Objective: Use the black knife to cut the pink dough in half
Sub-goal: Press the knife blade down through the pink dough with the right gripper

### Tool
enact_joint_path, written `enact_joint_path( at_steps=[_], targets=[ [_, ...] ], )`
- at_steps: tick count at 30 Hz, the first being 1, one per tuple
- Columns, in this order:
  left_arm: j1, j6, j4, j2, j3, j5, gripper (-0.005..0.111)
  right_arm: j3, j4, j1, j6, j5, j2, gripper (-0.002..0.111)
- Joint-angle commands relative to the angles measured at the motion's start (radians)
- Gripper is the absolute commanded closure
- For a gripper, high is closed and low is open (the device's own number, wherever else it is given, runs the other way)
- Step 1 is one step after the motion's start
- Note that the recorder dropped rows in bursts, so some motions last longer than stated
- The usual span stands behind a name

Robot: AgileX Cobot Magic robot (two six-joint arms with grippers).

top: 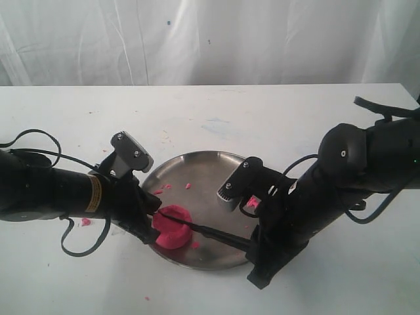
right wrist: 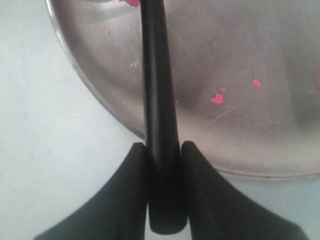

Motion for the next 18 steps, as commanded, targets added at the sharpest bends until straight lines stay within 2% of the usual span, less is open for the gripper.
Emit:
enact_joint_path(
  at_steps=[1,18],
  targets=[
    [-0.004,0.001,0.024,0.004,0.016,0.046,0.107,-0.009,-0.013,-0.010,0.024,-0.040,0.030,0.108],
    [-0.004,0.001,0.024,0.004,0.016,0.076,0.107,-0.009,-0.015,-0.010,0.035,-0.042,0.072,0.108]
  ],
)
